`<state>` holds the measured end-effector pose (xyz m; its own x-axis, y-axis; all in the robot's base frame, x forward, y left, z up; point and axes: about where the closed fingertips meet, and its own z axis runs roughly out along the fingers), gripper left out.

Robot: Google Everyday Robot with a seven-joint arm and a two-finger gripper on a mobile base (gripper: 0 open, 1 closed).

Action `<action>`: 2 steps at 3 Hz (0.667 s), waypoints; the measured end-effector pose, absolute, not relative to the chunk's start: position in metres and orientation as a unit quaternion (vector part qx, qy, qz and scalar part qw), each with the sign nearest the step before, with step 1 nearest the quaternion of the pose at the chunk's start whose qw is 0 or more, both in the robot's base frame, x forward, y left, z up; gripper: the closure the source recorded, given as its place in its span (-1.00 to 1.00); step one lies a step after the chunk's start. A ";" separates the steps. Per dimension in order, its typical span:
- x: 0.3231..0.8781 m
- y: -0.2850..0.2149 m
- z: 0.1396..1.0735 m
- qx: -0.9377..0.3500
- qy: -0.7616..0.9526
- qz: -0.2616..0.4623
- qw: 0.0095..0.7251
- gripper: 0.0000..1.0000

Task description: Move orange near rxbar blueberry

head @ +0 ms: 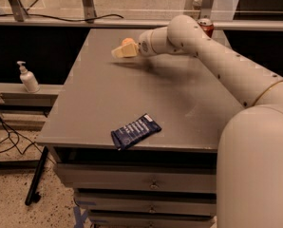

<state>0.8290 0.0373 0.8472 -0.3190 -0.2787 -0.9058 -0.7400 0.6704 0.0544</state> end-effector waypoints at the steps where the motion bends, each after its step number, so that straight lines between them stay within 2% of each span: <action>1: 0.835 0.031 0.839 -0.315 0.780 0.241 0.483 -0.19; 2: 0.835 0.022 0.839 -0.308 0.780 0.240 0.489 0.28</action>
Offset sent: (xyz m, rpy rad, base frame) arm 0.0065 -0.0329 -0.0044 0.0318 -0.0091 -0.0626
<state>0.8353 0.0222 0.8387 -0.3327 -0.2464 -0.9103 -0.7152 0.6951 0.0733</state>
